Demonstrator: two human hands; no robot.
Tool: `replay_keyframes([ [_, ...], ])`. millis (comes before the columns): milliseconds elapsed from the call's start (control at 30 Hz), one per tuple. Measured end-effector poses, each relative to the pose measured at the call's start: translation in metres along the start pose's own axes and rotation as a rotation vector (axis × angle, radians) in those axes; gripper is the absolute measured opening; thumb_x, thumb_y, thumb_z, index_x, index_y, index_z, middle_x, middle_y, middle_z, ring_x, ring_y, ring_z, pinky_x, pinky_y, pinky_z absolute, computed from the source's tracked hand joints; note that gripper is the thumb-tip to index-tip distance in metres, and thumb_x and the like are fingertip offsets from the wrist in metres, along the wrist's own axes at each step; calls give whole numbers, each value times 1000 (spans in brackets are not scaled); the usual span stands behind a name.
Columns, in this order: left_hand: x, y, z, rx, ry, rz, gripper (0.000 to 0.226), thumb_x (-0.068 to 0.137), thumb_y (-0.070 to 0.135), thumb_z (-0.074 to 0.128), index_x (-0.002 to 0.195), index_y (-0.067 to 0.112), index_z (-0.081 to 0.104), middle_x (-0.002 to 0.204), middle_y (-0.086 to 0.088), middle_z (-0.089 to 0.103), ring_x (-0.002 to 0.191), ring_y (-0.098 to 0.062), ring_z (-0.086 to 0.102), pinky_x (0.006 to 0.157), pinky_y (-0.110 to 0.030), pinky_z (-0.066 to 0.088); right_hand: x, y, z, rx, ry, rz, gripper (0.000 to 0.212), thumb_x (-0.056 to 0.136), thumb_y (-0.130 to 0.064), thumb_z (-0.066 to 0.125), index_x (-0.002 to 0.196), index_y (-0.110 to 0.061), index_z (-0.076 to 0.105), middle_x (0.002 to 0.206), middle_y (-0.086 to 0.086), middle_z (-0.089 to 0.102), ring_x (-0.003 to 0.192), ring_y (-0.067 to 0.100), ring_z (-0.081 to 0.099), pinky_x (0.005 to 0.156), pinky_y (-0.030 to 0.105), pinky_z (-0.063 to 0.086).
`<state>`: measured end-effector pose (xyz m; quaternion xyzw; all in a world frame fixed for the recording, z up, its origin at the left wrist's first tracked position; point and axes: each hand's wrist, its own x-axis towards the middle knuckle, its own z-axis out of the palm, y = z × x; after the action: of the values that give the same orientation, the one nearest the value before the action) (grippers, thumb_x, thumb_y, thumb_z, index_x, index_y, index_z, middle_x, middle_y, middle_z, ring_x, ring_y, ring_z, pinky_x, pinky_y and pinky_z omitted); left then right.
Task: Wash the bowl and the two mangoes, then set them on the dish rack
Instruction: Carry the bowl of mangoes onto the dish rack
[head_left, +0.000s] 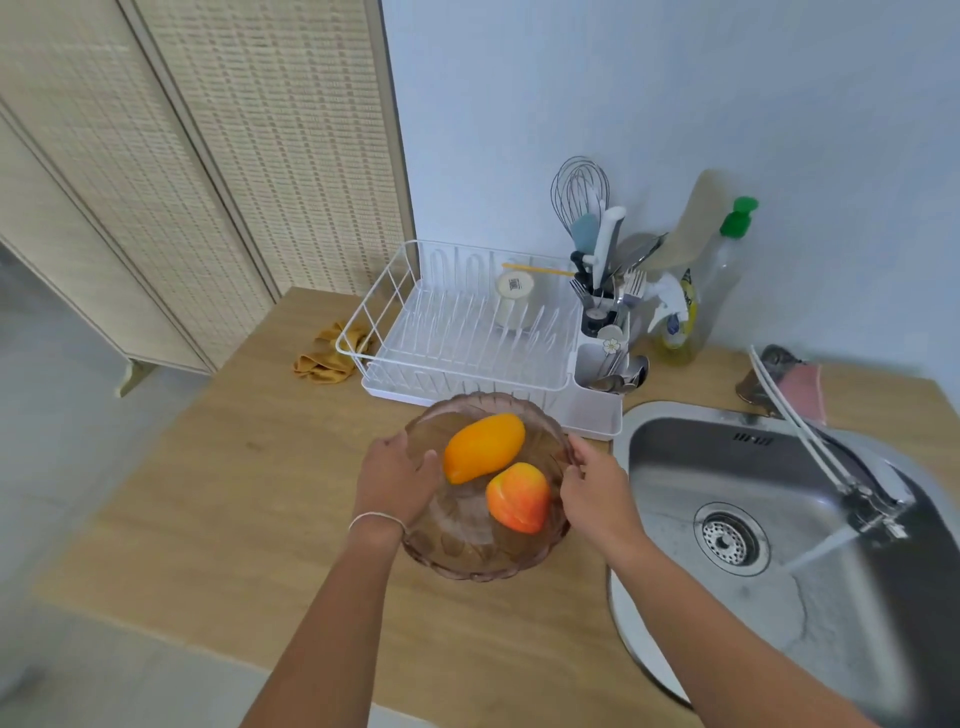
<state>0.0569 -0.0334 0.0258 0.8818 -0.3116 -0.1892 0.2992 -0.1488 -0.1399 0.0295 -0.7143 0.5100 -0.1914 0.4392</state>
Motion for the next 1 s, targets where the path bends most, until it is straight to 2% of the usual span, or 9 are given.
replay_keyframes([
  [100,8,12,-27,35,-6,19,47,92,31,59,126,-2,59,122,-23,63,113,-37,58,89,-38,46,0,-18,-8,28,-16,-57,41,95,-3,41,106,-32,67,94,-13,71,89,7,64,70,29,50],
  [167,14,18,-47,16,-21,20,28,89,32,59,95,7,71,93,-14,70,90,-31,63,72,-36,47,0,-27,-12,59,-43,-87,42,95,-3,43,112,-31,69,98,-12,73,93,8,67,81,33,57],
  [267,20,24,-69,3,-16,18,33,85,35,59,64,9,61,60,-6,57,60,-20,49,53,-36,38,2,-35,-15,77,-69,-93,39,95,-5,46,108,-30,72,93,-8,75,88,13,69,80,46,60],
  [467,17,31,-85,-20,-23,31,38,88,49,58,73,16,71,58,3,61,60,-17,56,56,-32,42,-2,-45,-16,118,-94,-81,45,97,-6,50,87,-45,69,90,-12,73,85,16,70,72,48,63],
  [600,12,26,-93,-46,-4,61,23,90,45,60,83,27,72,50,9,56,54,-11,53,51,-28,38,-1,-50,-18,241,-106,-44,41,99,-8,53,131,-32,63,120,-4,68,100,13,69,68,31,64],
  [800,40,55,-108,-155,25,180,13,90,40,61,99,49,65,59,4,57,52,-12,48,52,-26,40,31,-79,-36,178,-24,-139,43,99,-10,52,140,-22,57,122,-6,67,105,9,65,81,37,63],
  [867,57,70,-103,-186,53,208,9,90,39,61,98,42,62,60,0,54,50,-10,45,52,-25,39,50,-89,-44,119,-5,-175,40,99,-9,50,134,-23,62,115,-5,70,100,7,66,82,36,60],
  [933,77,84,-92,-208,106,232,16,90,32,62,104,32,70,52,0,47,41,-5,38,43,-18,34,72,-97,-49,60,-10,-209,29,97,-9,49,113,-22,69,96,1,73,77,16,67,65,31,54],
  [1000,97,98,-79,-179,142,237,27,90,28,62,107,9,72,49,-2,48,40,-7,46,41,-21,33,96,-99,-51,-10,-22,-188,23,97,-14,50,113,-13,66,93,1,67,76,20,56,62,31,44],
])
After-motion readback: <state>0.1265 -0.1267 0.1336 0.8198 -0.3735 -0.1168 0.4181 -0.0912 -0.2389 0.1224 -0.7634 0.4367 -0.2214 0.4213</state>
